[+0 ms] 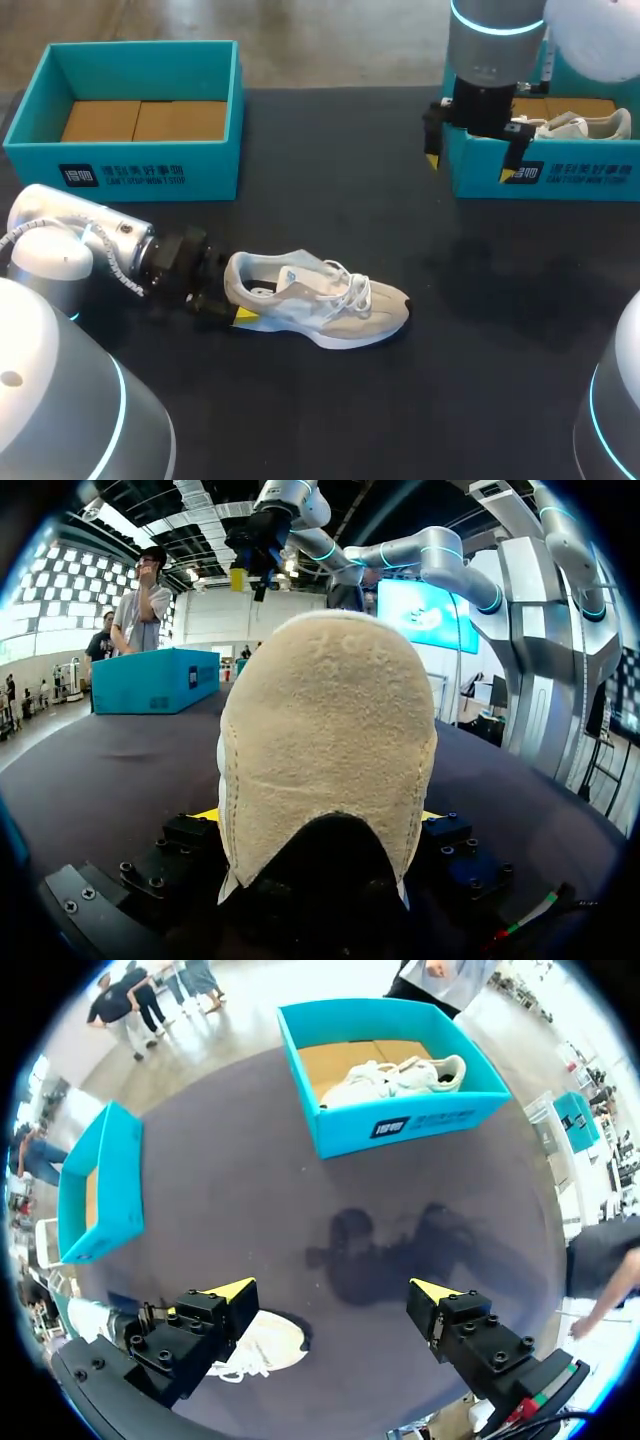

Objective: Take the shoe out of the shoebox, open the shoe tongue, remove and reinsert the insole, then place the shoe into the shoebox

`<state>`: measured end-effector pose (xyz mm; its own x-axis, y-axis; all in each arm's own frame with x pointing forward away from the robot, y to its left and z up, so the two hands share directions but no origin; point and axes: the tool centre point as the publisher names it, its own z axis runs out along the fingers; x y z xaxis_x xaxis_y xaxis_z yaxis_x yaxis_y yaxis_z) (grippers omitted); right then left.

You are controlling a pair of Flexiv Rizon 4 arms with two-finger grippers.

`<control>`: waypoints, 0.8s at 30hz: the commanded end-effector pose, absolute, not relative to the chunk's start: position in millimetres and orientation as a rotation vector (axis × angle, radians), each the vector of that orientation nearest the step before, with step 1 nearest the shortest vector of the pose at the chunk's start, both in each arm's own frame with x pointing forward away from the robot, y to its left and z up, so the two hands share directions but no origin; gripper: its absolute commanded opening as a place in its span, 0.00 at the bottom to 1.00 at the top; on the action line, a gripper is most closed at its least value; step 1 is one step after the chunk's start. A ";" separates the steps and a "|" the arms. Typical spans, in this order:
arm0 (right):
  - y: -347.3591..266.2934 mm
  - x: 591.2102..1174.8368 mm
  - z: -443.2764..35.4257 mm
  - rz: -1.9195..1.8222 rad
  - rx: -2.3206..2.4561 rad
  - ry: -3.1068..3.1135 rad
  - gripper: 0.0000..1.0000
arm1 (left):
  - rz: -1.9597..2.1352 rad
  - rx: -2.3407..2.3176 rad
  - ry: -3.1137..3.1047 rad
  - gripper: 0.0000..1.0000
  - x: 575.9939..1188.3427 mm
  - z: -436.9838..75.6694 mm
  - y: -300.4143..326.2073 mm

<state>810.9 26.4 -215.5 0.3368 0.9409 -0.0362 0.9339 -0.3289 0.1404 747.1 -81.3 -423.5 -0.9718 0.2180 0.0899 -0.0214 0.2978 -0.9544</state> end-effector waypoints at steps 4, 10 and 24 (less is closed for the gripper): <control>84.4 801.7 -195.0 0.024 2.358 1.729 1.00 | 1.740 -0.180 -2.362 0.00 746.4 -425.0 -80.6; 112.8 779.4 -197.1 0.004 2.348 1.724 1.00 | 1.740 -0.180 -2.362 0.00 746.4 -425.0 -80.6; 172.1 742.6 -223.8 -0.023 2.348 1.799 1.00 | 1.740 -0.180 -2.362 0.00 746.4 -425.0 -80.6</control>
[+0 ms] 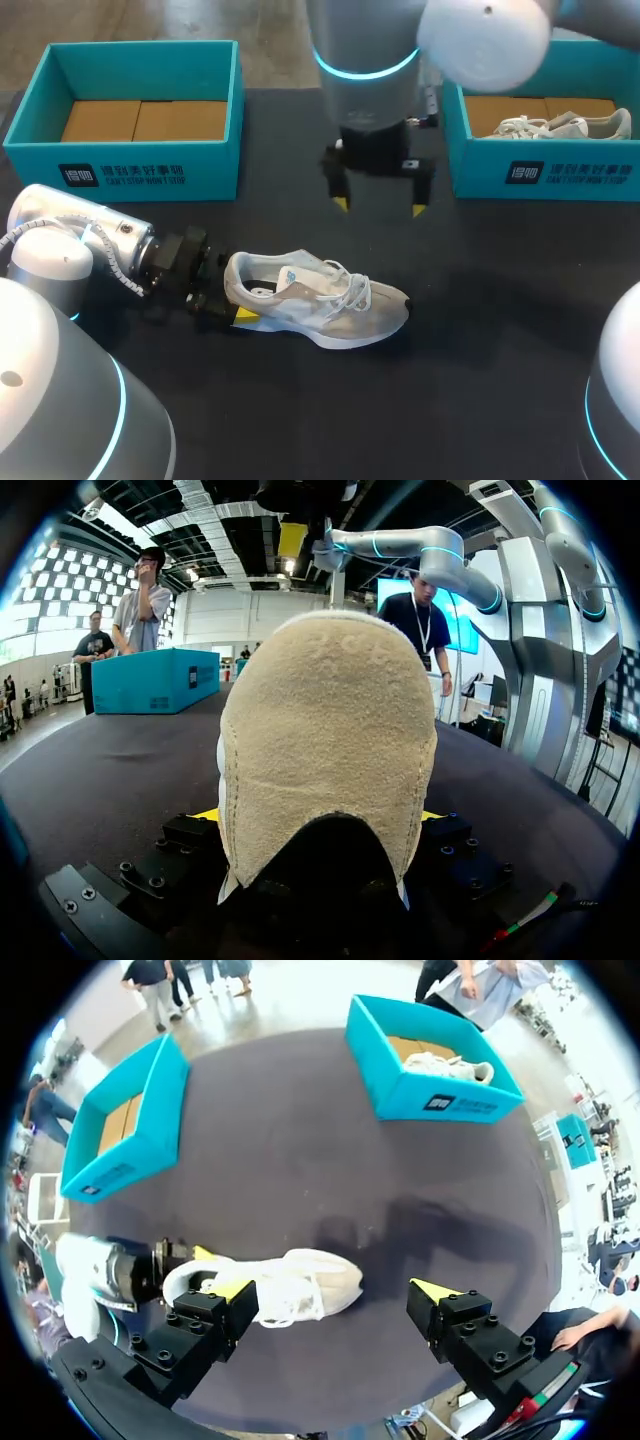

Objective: Take the shoe out of the shoebox, open the shoe tongue, remove and reinsert the insole, then place the shoe into the shoebox

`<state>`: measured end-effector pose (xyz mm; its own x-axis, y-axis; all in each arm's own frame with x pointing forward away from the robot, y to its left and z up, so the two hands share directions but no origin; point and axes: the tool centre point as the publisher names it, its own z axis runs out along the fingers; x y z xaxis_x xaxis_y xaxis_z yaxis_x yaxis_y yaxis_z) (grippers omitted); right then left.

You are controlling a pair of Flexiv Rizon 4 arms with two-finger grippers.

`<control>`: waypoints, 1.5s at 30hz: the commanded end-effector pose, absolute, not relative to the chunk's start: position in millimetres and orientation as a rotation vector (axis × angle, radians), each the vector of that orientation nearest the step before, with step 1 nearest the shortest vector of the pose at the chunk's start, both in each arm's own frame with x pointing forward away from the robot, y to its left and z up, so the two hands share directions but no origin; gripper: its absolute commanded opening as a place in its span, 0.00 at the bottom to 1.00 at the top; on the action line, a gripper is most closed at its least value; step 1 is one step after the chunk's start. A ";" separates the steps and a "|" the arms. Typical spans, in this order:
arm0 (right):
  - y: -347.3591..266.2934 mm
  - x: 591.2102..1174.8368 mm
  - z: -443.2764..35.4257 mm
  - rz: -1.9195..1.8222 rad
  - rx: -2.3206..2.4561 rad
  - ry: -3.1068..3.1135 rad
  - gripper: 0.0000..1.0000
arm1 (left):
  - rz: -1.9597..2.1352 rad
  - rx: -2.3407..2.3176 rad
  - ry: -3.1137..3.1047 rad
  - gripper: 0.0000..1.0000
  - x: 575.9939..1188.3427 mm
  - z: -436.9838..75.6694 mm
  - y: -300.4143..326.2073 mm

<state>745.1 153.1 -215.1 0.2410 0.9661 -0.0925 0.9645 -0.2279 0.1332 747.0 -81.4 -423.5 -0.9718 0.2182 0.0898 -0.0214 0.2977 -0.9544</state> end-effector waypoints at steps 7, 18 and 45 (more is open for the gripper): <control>188.1 737.4 -233.2 -0.045 2.371 1.868 1.00 | 1.740 -0.180 -2.362 0.00 746.4 -425.0 -80.6; 195.2 737.8 -232.2 -0.080 2.369 1.858 1.00 | 1.740 -0.180 -2.362 0.00 746.4 -425.0 -80.6; 297.0 713.7 -281.1 -0.254 2.272 1.685 1.00 | 1.740 -0.180 -2.362 0.00 746.4 -425.0 -80.6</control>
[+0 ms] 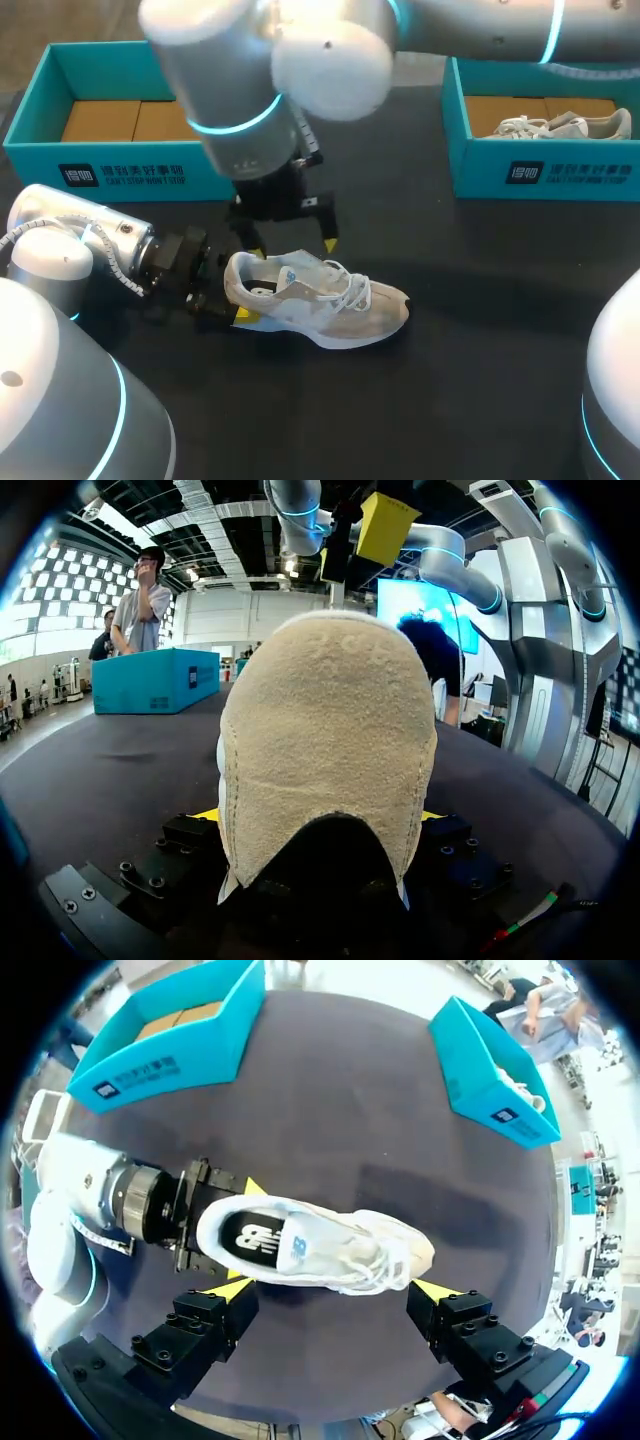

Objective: Take the shoe out of the shoebox, open the shoe tongue, remove and reinsert the insole, then place the shoe into the shoebox

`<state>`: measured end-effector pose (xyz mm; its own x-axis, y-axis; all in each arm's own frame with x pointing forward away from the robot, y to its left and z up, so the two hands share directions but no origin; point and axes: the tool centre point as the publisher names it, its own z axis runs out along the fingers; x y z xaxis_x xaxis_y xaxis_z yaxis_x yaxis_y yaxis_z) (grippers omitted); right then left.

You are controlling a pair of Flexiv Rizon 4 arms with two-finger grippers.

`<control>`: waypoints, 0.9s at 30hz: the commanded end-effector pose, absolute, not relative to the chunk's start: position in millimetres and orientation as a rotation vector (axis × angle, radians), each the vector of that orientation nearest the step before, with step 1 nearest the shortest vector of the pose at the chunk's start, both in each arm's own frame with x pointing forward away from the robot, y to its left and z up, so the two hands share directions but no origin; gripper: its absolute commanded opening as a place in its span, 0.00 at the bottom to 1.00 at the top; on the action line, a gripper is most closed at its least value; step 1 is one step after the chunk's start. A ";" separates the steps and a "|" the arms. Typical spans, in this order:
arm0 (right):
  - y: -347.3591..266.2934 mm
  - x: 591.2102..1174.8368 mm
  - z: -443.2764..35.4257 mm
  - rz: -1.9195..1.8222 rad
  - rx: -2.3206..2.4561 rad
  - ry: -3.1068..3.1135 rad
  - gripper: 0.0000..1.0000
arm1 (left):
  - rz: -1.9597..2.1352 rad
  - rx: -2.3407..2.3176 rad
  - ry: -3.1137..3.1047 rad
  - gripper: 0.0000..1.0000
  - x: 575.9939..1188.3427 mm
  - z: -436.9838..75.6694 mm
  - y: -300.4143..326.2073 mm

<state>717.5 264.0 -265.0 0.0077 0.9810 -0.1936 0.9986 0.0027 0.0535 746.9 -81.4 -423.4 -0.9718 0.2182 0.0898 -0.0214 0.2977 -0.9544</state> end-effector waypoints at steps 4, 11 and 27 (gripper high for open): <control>298.7 714.7 -289.3 -0.270 2.284 1.652 1.00 | 1.740 -0.180 -2.362 0.00 746.4 -425.0 -80.6; 302.9 715.1 -299.3 -0.328 2.277 1.568 1.00 | 1.740 -0.180 -2.362 0.00 746.4 -425.0 -80.6; 294.6 715.2 -316.5 -0.301 2.255 1.445 1.00 | 1.740 -0.180 -2.362 0.00 746.4 -425.0 -80.6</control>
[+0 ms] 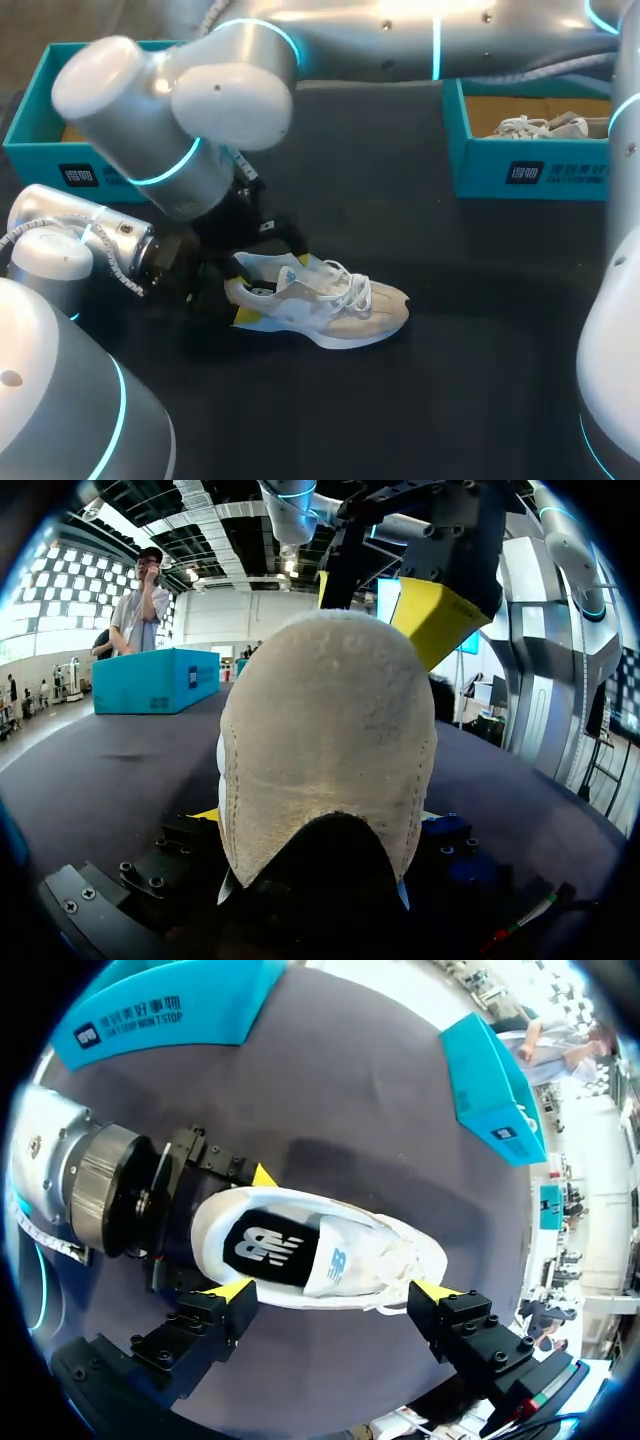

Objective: Take the shoe out of the shoebox, open the shoe tongue, remove and reinsert the insole, then place the shoe into the shoebox

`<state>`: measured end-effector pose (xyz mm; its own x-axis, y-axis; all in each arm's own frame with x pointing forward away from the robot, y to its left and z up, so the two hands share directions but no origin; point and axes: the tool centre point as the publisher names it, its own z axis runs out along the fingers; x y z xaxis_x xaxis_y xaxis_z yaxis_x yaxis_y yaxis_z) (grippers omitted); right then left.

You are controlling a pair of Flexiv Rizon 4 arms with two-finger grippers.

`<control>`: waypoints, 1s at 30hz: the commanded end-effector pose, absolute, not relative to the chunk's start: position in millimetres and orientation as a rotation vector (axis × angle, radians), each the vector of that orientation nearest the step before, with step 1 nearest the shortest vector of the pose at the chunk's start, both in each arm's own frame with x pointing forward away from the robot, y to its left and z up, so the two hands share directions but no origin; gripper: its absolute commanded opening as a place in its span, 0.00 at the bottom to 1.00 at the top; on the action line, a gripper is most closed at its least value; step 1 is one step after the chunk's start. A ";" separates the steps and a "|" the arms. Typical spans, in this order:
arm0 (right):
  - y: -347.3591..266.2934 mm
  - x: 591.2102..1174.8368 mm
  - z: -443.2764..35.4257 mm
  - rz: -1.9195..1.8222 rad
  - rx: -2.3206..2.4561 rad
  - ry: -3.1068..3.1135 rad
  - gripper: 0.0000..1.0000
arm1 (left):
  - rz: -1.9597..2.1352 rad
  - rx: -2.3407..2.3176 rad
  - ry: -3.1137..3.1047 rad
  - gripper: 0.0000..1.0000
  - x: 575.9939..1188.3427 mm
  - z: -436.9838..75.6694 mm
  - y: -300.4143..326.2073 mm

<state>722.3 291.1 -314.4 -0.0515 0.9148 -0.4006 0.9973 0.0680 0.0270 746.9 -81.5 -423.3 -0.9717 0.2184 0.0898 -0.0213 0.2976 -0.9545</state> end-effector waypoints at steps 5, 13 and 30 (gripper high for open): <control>291.0 716.3 -318.2 -0.273 2.260 1.413 1.00 | 1.740 -0.180 -2.362 0.00 746.4 -425.0 -80.6; 282.0 719.7 -323.4 -0.248 2.275 1.335 1.00 | 1.740 -0.180 -2.362 0.00 746.4 -425.0 -80.6; 263.4 727.6 -332.7 -0.194 2.324 1.136 1.00 | 1.740 -0.180 -2.362 0.00 746.4 -425.0 -80.6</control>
